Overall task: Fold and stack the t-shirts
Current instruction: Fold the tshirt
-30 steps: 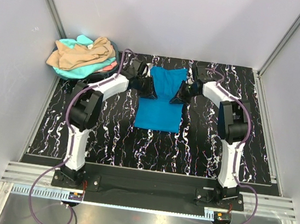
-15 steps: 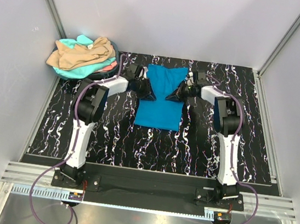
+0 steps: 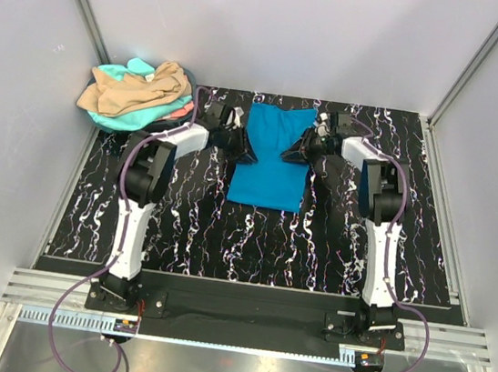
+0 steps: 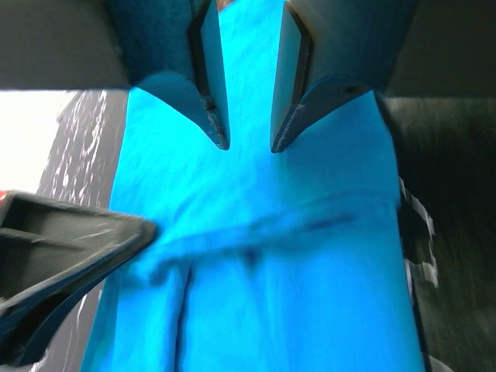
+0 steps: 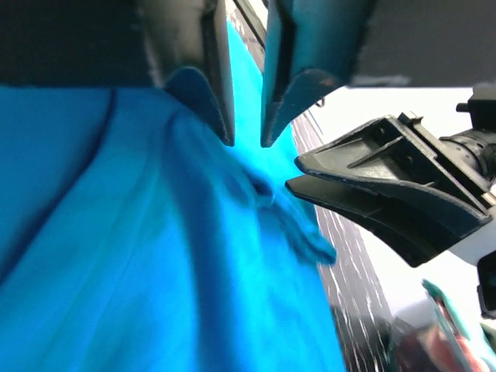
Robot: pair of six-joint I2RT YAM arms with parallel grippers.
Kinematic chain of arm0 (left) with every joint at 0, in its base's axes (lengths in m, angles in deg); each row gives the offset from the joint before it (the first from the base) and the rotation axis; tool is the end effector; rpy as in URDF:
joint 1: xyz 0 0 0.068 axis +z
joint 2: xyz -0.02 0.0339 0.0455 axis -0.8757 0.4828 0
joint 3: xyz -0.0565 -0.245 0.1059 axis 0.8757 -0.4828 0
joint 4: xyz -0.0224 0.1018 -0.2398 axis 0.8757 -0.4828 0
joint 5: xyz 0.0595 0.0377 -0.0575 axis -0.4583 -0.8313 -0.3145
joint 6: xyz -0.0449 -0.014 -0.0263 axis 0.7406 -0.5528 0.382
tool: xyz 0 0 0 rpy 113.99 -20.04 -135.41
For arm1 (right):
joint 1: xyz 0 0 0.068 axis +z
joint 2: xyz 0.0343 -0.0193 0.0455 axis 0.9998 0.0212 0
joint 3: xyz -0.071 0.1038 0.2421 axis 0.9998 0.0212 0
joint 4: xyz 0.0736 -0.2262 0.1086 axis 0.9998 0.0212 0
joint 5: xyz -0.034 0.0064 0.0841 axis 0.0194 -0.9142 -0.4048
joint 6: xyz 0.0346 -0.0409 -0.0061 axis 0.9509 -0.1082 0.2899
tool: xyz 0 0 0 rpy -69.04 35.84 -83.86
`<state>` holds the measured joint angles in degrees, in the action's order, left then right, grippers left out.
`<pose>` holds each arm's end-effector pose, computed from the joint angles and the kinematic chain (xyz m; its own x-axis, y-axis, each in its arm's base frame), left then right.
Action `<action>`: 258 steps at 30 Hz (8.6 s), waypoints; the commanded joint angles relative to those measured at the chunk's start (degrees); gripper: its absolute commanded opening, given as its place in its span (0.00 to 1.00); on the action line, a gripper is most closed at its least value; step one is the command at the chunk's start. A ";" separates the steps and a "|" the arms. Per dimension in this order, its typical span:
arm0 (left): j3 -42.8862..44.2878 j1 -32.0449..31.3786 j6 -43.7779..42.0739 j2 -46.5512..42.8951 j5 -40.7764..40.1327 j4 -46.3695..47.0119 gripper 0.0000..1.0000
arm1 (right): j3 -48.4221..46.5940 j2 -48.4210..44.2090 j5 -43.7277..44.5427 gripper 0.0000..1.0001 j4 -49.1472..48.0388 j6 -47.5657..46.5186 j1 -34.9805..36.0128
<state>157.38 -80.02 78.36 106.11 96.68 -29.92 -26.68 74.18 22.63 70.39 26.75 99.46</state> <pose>0.4595 -0.1763 0.1470 -0.9334 -0.2254 -0.2791 0.0338 0.7193 -0.6939 0.5045 0.1224 0.1098 -0.9646 0.2433 -0.1018 0.0426 0.5249 0.8501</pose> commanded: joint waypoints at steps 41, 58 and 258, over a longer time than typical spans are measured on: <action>-37.60 -0.44 -1.29 -19.36 -1.41 5.55 0.27 | 45.68 -24.57 -0.61 0.00 2.97 -17.03 -3.20; -31.48 -0.45 -4.36 -32.12 0.52 -1.56 0.42 | 35.08 -30.49 1.08 0.15 7.28 -10.09 -2.42; 7.57 4.66 -3.31 -15.23 -16.26 -22.31 0.00 | -14.17 -9.02 4.32 0.00 29.44 -9.47 -1.71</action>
<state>162.71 -76.00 75.89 92.12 79.48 -54.34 -38.92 66.16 28.64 101.06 17.52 98.39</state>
